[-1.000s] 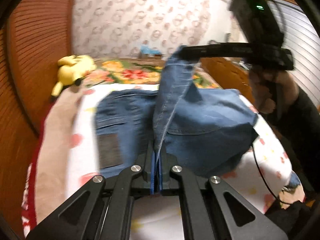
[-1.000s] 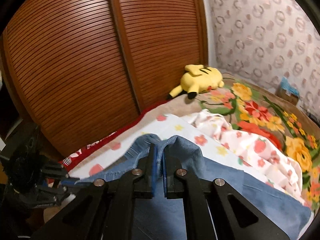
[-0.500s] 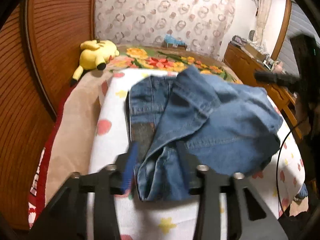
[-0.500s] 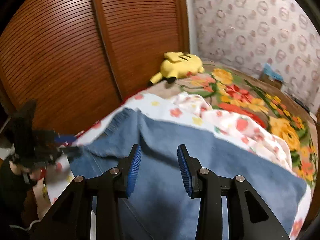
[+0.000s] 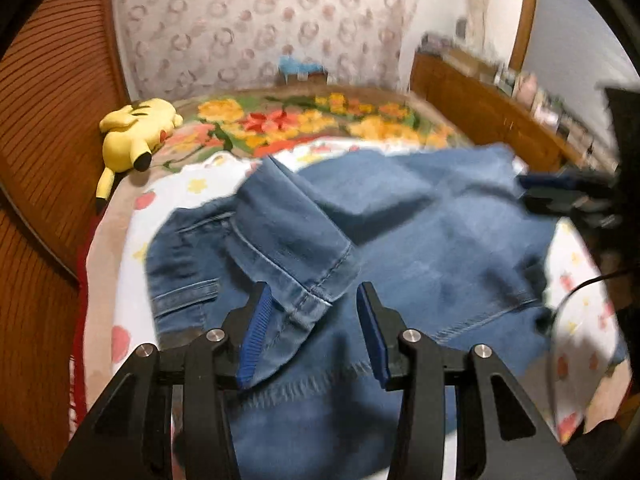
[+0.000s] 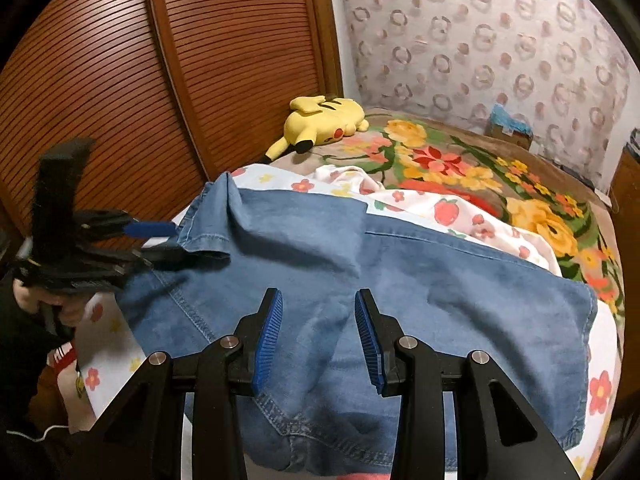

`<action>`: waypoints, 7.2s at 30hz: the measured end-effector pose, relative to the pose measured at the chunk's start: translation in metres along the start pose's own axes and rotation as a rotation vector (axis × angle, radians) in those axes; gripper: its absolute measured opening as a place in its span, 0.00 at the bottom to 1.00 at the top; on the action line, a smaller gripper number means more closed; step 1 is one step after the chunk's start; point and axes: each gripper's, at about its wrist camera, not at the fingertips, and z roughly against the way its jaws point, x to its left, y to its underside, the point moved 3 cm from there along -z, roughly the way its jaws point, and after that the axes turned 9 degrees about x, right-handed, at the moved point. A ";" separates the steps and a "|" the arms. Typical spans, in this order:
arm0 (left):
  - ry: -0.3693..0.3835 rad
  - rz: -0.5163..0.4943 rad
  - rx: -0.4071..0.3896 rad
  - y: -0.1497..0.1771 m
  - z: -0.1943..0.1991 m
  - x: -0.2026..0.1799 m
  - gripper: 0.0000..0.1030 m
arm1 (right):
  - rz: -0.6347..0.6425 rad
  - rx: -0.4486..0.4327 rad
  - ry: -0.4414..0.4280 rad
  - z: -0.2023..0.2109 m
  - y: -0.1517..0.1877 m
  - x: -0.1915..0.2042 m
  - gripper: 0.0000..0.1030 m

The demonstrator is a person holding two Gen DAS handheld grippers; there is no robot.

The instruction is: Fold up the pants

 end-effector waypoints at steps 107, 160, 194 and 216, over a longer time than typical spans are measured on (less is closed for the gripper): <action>-0.037 0.127 -0.237 0.054 0.093 0.011 0.63 | 0.120 -0.189 0.034 0.100 0.010 0.059 0.05; 0.063 -0.038 -0.107 0.057 0.034 -0.041 0.29 | -0.129 0.124 -0.106 -0.035 0.018 -0.025 0.30; 0.049 0.174 -0.169 0.098 0.076 0.033 0.06 | 0.297 -0.009 -0.147 -0.068 -0.143 0.074 0.06; 0.006 0.221 -0.169 0.071 0.067 0.061 0.66 | 0.183 -0.050 -0.033 -0.060 -0.126 0.034 0.36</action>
